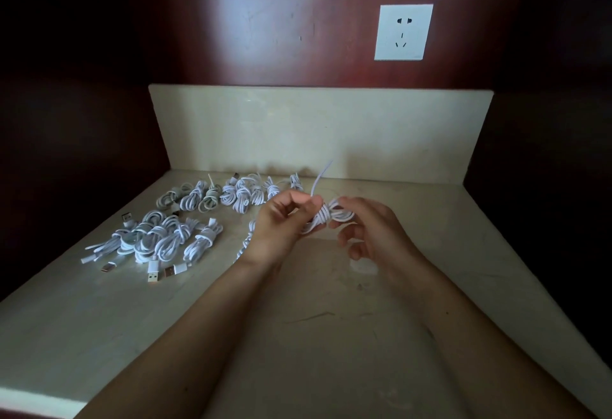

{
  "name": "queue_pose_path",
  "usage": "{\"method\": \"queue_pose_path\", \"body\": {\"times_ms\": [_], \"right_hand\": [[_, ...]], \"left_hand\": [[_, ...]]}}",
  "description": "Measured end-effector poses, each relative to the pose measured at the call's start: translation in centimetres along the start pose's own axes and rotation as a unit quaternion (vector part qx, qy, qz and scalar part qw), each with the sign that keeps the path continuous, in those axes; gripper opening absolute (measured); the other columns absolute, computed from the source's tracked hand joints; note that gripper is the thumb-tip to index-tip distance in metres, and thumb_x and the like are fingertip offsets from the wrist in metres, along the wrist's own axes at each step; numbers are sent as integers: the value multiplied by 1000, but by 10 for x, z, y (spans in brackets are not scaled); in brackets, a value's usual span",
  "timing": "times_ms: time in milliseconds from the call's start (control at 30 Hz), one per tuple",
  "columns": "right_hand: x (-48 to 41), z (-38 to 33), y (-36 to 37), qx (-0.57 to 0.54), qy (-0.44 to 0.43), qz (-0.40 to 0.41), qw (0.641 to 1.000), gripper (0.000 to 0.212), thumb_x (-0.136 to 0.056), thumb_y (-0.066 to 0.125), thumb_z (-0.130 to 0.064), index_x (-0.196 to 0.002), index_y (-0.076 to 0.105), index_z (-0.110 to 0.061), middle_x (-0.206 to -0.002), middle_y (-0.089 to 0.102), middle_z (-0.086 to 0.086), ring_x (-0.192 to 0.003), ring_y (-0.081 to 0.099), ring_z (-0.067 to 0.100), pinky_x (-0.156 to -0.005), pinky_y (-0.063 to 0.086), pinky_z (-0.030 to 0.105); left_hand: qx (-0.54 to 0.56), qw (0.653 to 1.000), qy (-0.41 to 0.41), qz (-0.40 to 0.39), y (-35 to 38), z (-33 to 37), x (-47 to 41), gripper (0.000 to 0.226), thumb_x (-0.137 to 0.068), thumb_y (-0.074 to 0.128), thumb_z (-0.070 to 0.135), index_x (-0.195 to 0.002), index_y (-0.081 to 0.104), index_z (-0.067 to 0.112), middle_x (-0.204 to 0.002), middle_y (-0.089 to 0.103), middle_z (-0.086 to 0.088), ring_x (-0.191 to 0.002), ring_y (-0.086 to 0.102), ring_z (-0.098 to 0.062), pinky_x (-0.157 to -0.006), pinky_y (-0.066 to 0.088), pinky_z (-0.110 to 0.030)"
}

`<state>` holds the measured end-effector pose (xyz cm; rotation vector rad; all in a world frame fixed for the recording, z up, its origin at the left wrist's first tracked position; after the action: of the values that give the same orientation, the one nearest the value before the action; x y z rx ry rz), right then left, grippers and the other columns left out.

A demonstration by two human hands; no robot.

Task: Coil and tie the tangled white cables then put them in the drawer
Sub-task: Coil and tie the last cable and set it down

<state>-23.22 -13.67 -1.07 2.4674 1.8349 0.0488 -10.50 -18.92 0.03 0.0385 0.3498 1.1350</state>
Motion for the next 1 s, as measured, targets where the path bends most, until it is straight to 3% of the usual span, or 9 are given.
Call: {"method": "queue_pose_path", "body": {"times_ms": [100,300,467,567,667,767,833,933,1000], "right_hand": [[3,1,7,39,-19,-22,999,14,-94,57,-20,-95,66,-9,-71,60,-1,-51,49,13,-41,30,20],[3,-11,7,68,-77,-13,995,9,-93,58,-6,-99,62,0,-70,61,2,-44,44,10,-37,29,20],[4,-20,-1,109,-143,15,984,8,-90,58,-1,-86,63,-7,-67,63,4,-41,39,8,-39,30,18],[5,-21,0,171,-170,10,971,16,-91,57,-6,-83,63,-18,-67,66,-1,-46,44,5,-50,35,23],[6,-20,6,244,-209,12,947,15,-92,55,-15,-86,63,-27,-74,67,-8,-57,54,3,-60,41,30],[9,-22,10,323,-244,37,914,10,-89,52,-29,-92,61,-31,-83,65,-14,-70,59,7,-66,49,36],[12,-27,9,321,-270,64,906,9,-89,58,-24,-90,63,-31,-86,64,-15,-66,56,10,-63,46,33],[15,-33,6,290,-299,86,905,20,-85,66,-12,-91,70,-30,-96,62,-15,-71,58,8,-64,42,16],[15,-34,7,270,-301,86,911,23,-82,66,-6,-95,73,-24,-98,62,-15,-75,59,3,-64,41,9]], "left_hand": [[-35,999,31,9,-2,5,0,17,-93,60,8,-76,58,10,-67,62,2,-62,58,-7,-79,57,-35],[-40,998,14,41,-10,5,0,19,-92,63,10,-74,57,10,-58,51,4,-56,52,-6,-71,59,-30],[-60,998,-21,24,-4,0,3,21,-95,61,17,-75,59,11,-61,53,-1,-54,51,-6,-61,57,-25],[-100,994,-29,27,-7,-3,3,19,-97,58,19,-81,64,11,-73,54,-12,-59,51,-10,-50,49,-18],[-124,991,-51,27,-9,-9,0,21,-98,53,13,-89,71,18,-74,59,-13,-63,54,-19,-49,49,-22],[-175,983,-50,27,-9,-10,0,31,-95,45,5,-88,74,15,-71,66,-9,-54,58,-13,-46,48,-21],[-207,977,-28,30,-11,-6,0,30,-94,45,4,-86,74,8,-67,65,-8,-51,57,-10,-45,47,-20],[-233,972,-4,38,-14,-4,-1,26,-93,47,5,-81,69,-4,-61,61,-9,-46,53,-10,-45,45,-22],[-247,968,3,36,-13,-4,-1,26,-91,47,6,-77,65,-4,-55,58,-5,-44,51,-12,-45,43,-23]]}}
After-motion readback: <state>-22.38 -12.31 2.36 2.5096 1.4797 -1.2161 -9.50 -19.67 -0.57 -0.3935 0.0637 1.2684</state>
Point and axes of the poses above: each hand's wrist, its own x-axis away from the middle knuckle, its own y-axis out of the palm, z = x × y, the point moved 10 cm from there along -x, towards the middle knuckle
